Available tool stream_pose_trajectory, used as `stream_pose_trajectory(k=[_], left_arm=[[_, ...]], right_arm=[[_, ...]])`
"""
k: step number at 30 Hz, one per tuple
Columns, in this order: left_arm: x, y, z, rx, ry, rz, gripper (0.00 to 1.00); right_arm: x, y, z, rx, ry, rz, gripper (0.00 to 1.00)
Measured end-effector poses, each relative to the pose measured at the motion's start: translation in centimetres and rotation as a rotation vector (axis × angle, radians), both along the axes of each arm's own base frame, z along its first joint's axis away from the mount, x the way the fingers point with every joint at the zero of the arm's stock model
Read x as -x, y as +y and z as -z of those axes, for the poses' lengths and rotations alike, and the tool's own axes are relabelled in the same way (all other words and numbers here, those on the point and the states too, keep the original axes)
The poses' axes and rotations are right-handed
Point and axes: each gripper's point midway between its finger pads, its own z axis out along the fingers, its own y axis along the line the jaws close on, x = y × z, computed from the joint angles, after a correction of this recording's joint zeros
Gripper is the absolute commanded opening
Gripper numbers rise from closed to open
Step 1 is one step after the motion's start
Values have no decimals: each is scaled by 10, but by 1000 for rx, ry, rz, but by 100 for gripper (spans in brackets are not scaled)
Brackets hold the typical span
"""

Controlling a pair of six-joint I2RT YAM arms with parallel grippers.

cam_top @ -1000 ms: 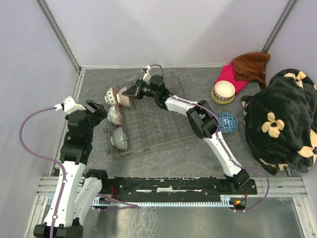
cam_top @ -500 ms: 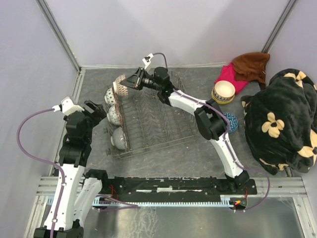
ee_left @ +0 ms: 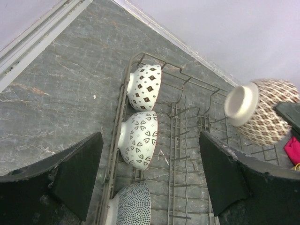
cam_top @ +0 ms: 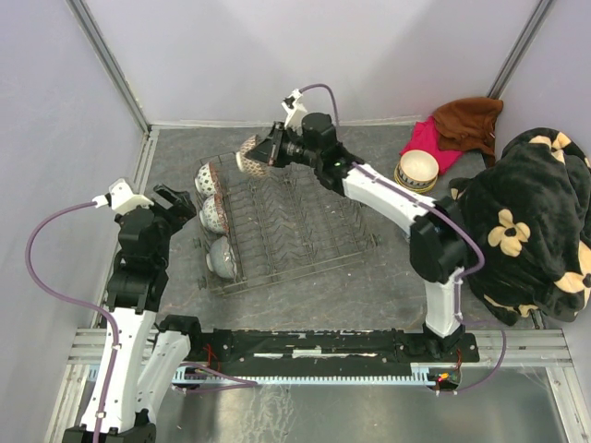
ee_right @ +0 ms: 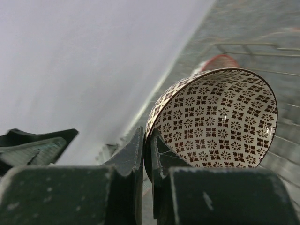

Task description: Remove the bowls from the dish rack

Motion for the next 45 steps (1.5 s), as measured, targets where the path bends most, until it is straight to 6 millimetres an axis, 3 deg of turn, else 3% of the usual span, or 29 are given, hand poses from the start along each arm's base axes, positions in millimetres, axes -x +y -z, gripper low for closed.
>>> stream_pose_trajectory(k=[4, 10, 13, 18, 23, 28, 33, 40, 45], left_arm=[[-1, -1, 0, 0, 2, 3, 90], [-3, -2, 4, 1, 16, 8, 90], [-4, -2, 5, 1, 19, 11, 90], [-5, -3, 8, 2, 20, 14, 90], [-7, -6, 15, 6, 32, 30, 90], [-10, -7, 20, 6, 40, 35, 90], [-12, -8, 24, 6, 53, 37, 90], [-13, -8, 24, 6, 51, 36, 90], [-14, -8, 24, 7, 44, 37, 90]], right_arm=[[8, -47, -13, 190, -78, 138, 1], [34, -148, -51, 446, -198, 391, 1], [49, -198, -58, 568, -220, 513, 1], [72, -272, -37, 821, -168, 660, 1], [90, -329, 9, 1078, -53, 716, 1], [102, -371, 55, 1243, 78, 727, 1], [108, -400, 97, 1325, 201, 724, 1], [101, -411, 152, 1376, 315, 685, 1], [92, -414, 176, 1365, 349, 678, 1]])
